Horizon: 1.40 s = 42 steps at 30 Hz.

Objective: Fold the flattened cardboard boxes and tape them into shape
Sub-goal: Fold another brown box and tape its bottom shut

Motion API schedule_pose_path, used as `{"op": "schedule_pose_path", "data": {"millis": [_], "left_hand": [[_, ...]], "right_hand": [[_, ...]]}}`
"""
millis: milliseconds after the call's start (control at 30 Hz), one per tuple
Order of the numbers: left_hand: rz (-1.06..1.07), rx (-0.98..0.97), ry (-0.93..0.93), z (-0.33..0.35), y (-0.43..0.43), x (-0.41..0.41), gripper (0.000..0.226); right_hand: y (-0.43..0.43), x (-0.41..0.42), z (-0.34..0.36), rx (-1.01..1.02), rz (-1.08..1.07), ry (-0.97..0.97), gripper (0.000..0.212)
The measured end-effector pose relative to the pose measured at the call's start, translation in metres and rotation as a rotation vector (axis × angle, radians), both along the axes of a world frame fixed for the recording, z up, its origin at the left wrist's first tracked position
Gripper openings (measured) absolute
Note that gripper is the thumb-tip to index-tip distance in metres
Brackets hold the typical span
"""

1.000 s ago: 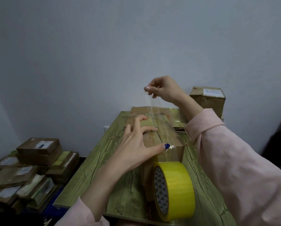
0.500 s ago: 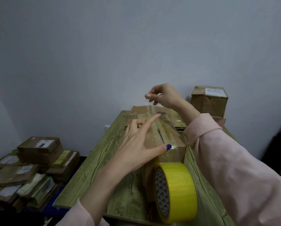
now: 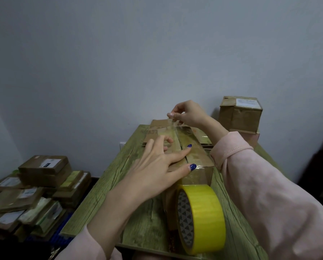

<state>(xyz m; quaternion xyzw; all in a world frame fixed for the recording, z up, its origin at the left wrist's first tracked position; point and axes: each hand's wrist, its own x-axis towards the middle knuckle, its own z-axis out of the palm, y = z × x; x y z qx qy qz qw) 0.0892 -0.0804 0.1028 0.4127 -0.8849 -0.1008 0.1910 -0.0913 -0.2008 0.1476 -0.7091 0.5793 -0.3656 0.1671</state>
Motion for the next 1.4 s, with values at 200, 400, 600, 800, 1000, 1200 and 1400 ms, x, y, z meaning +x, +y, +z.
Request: {"op": "schedule_pose_path", "data": {"millis": [200,400,600,800,1000,1200,1400], "left_hand": [[0.027,-0.179,-0.129,0.004,0.004,0.000,0.054],[-0.078,-0.258,-0.168,0.005,-0.004,0.001,0.077],[-0.140,-0.149,-0.219,0.008,-0.005,0.000,0.058],[-0.153,-0.120,-0.211,0.007,-0.007,0.001,0.066],[-0.155,-0.095,-0.191,0.007,-0.008,0.001,0.066],[-0.155,-0.112,-0.163,0.002,-0.011,0.001,0.066],[-0.142,-0.133,-0.101,-0.003,-0.011,0.000,0.064]], "right_hand": [[0.000,0.002,0.003,-0.034,0.000,0.008,0.020],[0.000,0.000,0.008,-0.043,0.006,0.031,0.019],[-0.003,0.001,0.002,-0.018,0.010,0.061,0.024],[-0.004,0.002,-0.003,-0.005,0.000,0.095,0.026],[-0.007,0.001,-0.005,0.041,-0.011,0.121,0.025],[-0.009,-0.001,-0.011,0.194,-0.029,0.006,0.025],[-0.011,-0.002,-0.019,-0.012,-0.203,0.041,0.028]]}}
